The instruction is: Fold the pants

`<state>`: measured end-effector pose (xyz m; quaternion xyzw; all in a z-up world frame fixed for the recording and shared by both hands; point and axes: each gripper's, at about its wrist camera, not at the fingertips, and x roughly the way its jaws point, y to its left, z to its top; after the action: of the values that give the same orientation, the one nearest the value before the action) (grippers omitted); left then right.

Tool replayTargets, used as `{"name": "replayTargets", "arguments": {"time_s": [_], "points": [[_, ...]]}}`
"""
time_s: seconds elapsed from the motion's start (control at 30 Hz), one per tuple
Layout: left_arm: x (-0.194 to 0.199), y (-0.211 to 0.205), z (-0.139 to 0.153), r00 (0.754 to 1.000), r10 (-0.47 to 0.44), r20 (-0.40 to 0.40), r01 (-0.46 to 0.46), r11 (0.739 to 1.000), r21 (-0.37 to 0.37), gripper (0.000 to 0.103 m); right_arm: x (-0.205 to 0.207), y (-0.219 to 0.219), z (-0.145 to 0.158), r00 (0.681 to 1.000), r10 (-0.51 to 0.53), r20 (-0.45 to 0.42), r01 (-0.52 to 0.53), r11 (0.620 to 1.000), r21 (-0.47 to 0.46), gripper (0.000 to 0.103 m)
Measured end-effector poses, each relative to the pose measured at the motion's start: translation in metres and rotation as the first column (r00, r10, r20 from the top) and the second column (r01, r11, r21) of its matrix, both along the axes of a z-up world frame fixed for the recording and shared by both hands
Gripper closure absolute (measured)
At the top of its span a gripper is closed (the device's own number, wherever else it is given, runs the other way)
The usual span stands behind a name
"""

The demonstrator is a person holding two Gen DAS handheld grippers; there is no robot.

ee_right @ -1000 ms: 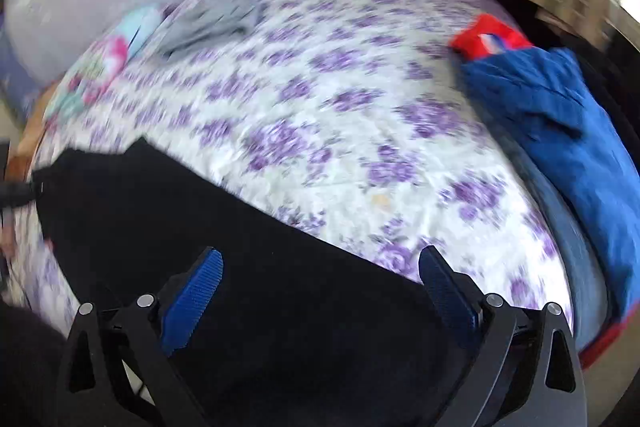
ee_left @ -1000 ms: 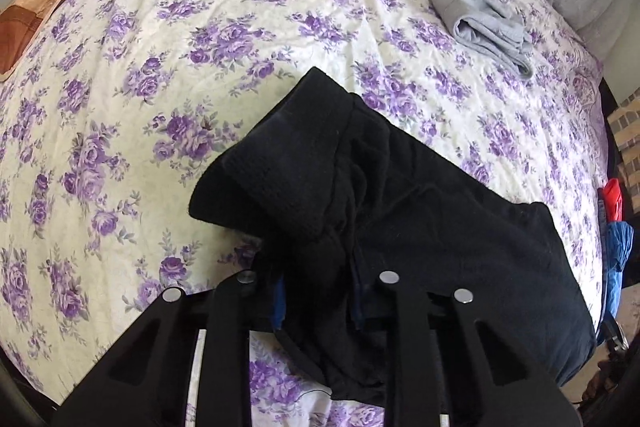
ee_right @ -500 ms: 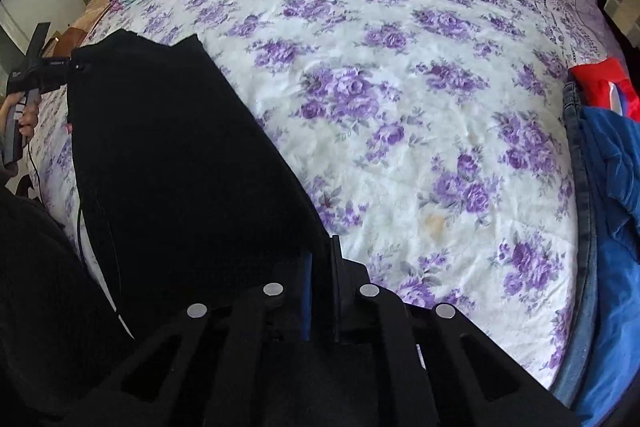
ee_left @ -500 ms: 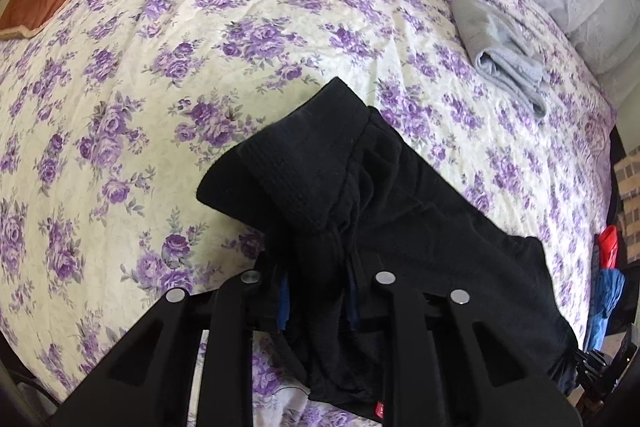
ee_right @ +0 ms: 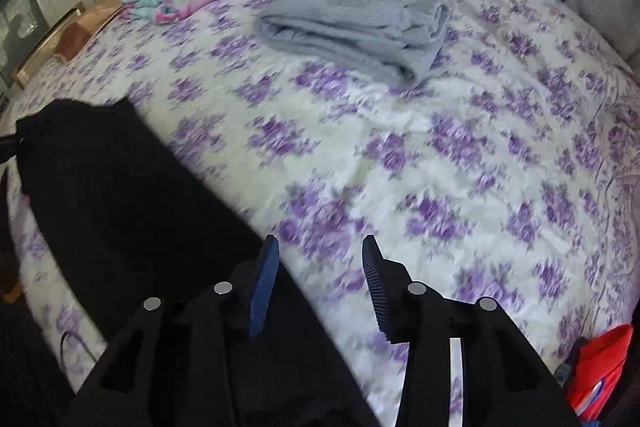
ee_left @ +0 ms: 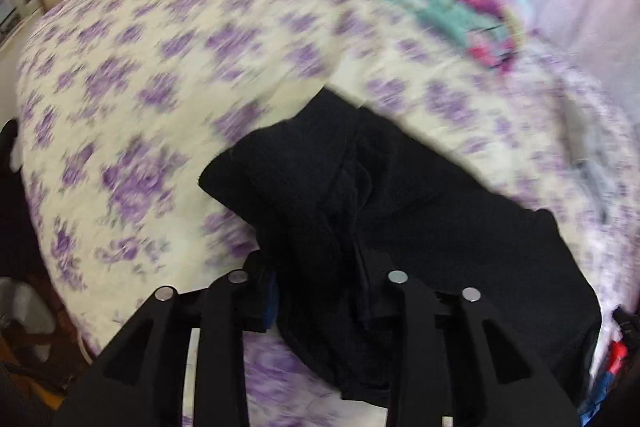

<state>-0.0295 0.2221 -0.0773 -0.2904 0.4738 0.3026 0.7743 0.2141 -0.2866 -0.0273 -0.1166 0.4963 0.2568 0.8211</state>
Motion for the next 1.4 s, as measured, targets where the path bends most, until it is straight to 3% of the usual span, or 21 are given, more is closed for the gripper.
{"name": "replayTargets", "arguments": {"time_s": [0.07,0.17,0.23,0.4,0.5,0.67,0.8,0.83,0.9,0.97,1.0,1.03,1.1,1.17,1.23,1.27,1.3,1.33,1.4], "points": [[-0.009,0.003,0.004,0.998,0.022,0.056,-0.020,0.999,-0.043,0.072,-0.006,-0.008,0.020,0.999,-0.032,-0.042,0.039,0.985,0.166,0.061],[-0.011,-0.008,0.027,0.994,-0.046,0.095,0.045,0.999,0.011,0.072,-0.044,-0.016,0.039,0.997,-0.057,-0.045,0.066,0.970,0.235,0.061],[-0.010,-0.012,0.033,0.990,-0.077,0.119,0.078,0.997,-0.005,0.072,-0.078,-0.026,0.040,0.989,-0.121,-0.082,0.139,0.950,0.280,0.061],[-0.003,-0.010,0.023,0.987,-0.128,0.100,0.131,0.991,-0.030,0.072,-0.175,-0.047,0.018,0.939,-0.306,-0.157,0.340,0.895,0.288,0.066],[0.002,-0.006,0.014,0.985,-0.155,0.077,0.159,0.986,-0.048,0.073,-0.219,-0.059,-0.010,0.880,-0.404,-0.249,0.465,0.839,0.283,0.066],[0.008,-0.005,0.009,0.979,-0.201,0.038,0.203,0.978,-0.045,0.073,-0.247,-0.099,-0.055,0.721,-0.602,-0.345,0.690,0.669,0.276,0.066],[0.006,-0.006,0.010,0.977,-0.211,0.026,0.212,0.976,-0.042,0.068,-0.251,-0.134,-0.077,0.571,-0.707,-0.417,0.820,0.465,0.333,0.066],[0.005,-0.006,0.011,0.977,-0.212,0.024,0.213,0.976,-0.038,0.068,-0.248,-0.140,-0.080,0.541,-0.722,-0.430,0.837,0.414,0.358,0.065],[0.004,-0.008,0.009,0.976,-0.216,0.013,0.216,0.976,-0.028,0.068,-0.238,-0.143,-0.085,0.520,-0.721,-0.458,0.845,0.353,0.402,0.056],[0.004,-0.008,0.007,0.976,-0.218,0.003,0.218,0.976,-0.021,0.068,-0.228,-0.141,-0.085,0.524,-0.731,-0.437,0.837,0.347,0.423,0.054],[0.004,-0.008,0.007,0.976,-0.217,-0.001,0.217,0.976,-0.021,0.068,-0.225,-0.140,-0.081,0.530,-0.747,-0.402,0.831,0.364,0.420,0.077],[0.003,-0.007,0.006,0.977,-0.215,-0.002,0.215,0.976,-0.022,0.068,-0.222,-0.141,-0.074,0.540,-0.759,-0.363,0.823,0.387,0.416,0.089],[0.000,-0.004,0.006,0.979,-0.202,0.007,0.202,0.979,-0.032,0.068,-0.221,-0.152,-0.054,0.550,-0.783,-0.290,0.813,0.422,0.401,0.095],[-0.003,0.000,0.006,0.982,-0.186,0.017,0.186,0.981,-0.047,0.068,-0.220,-0.176,-0.041,0.544,-0.803,-0.243,0.816,0.440,0.375,0.095],[-0.004,0.000,0.005,0.983,-0.183,0.023,0.184,0.981,-0.054,0.068,-0.209,-0.198,-0.040,0.566,-0.778,-0.274,0.817,0.482,0.317,0.095],[-0.005,0.000,0.004,0.982,-0.186,0.020,0.187,0.981,-0.053,0.068,-0.202,-0.202,-0.043,0.578,-0.765,-0.284,0.814,0.516,0.268,0.092],[-0.005,-0.001,0.002,0.982,-0.186,0.013,0.187,0.981,-0.047,0.068,-0.200,-0.204,-0.046,0.579,-0.761,-0.291,0.815,0.536,0.220,0.077],[-0.005,-0.002,0.001,0.983,-0.186,0.006,0.186,0.982,-0.043,0.068,-0.202,-0.205,-0.046,0.571,-0.761,-0.309,0.821,0.532,0.207,0.071],[-0.007,0.000,0.000,0.985,-0.173,0.010,0.173,0.984,-0.051,0.067,-0.211,-0.207,-0.042,0.565,-0.745,-0.356,0.824,0.489,0.286,0.067]]}}
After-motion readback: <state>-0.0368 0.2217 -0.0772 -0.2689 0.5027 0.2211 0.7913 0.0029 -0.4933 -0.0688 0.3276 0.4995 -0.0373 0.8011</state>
